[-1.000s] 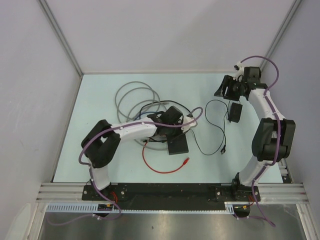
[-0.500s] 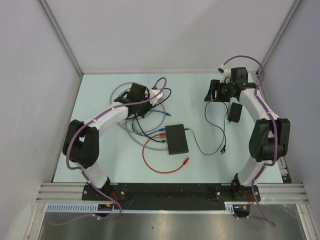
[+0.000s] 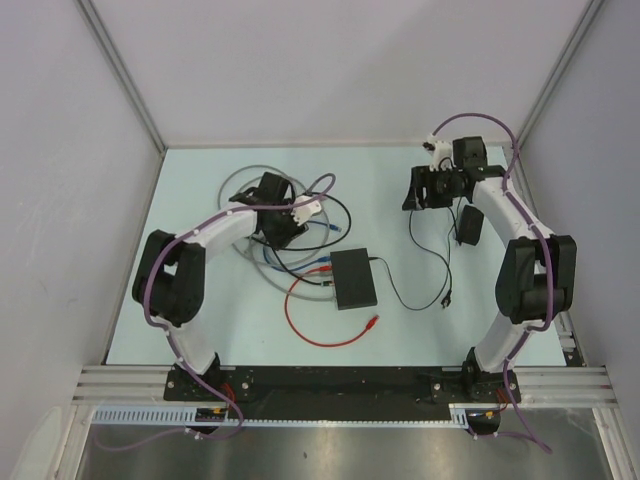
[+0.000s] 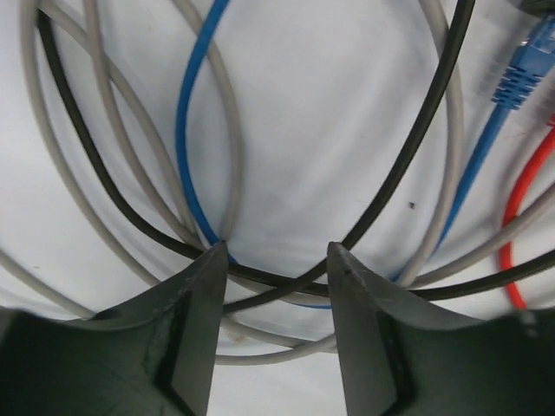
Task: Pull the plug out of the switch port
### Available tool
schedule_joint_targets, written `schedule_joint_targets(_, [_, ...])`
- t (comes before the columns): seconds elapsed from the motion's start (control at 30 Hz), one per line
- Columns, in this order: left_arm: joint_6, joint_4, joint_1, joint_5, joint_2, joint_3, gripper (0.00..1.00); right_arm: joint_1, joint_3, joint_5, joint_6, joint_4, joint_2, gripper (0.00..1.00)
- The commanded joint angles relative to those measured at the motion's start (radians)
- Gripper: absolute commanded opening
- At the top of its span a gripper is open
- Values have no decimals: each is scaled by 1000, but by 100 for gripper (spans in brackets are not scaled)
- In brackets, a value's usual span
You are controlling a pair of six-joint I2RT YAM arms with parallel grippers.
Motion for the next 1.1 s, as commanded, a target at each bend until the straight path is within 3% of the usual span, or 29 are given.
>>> schedule_joint_targets(0.0, [-65,-42,13,86,-50,71,58,27,1,-55,-96,-26,18,67])
schedule_joint_targets(0.07, [-102,-62,11,148,-103,130,71,49,-2,-110,-162,-31,32,67])
schedule_joint_targets(0.13, [-234,-62,11,282,-130,147,75,87,-6,-141,-214,-35,56,67])
schedule_joint_targets(0.23, [-414,-70,5,444,-134,86,74,137,-6,-135,-277,-37,108,66])
schedule_joint_targets(0.3, [-518,-38,-5,475,-128,40,72,185,-6,-116,-297,-22,140,66])
schedule_joint_targets(0.4, [-599,42,-19,523,-142,-65,62,231,-6,-89,-296,12,190,66])
schedule_joint_targets(0.63, [-629,80,-68,561,-102,-148,23,259,-6,-112,-276,53,257,64])
schedule_joint_targets(0.87, [-638,63,-68,615,53,-45,13,256,-6,-195,-222,115,286,62])
schedule_joint_targets(1.07, [-629,74,-62,526,90,19,13,260,-6,-199,-179,155,317,62])
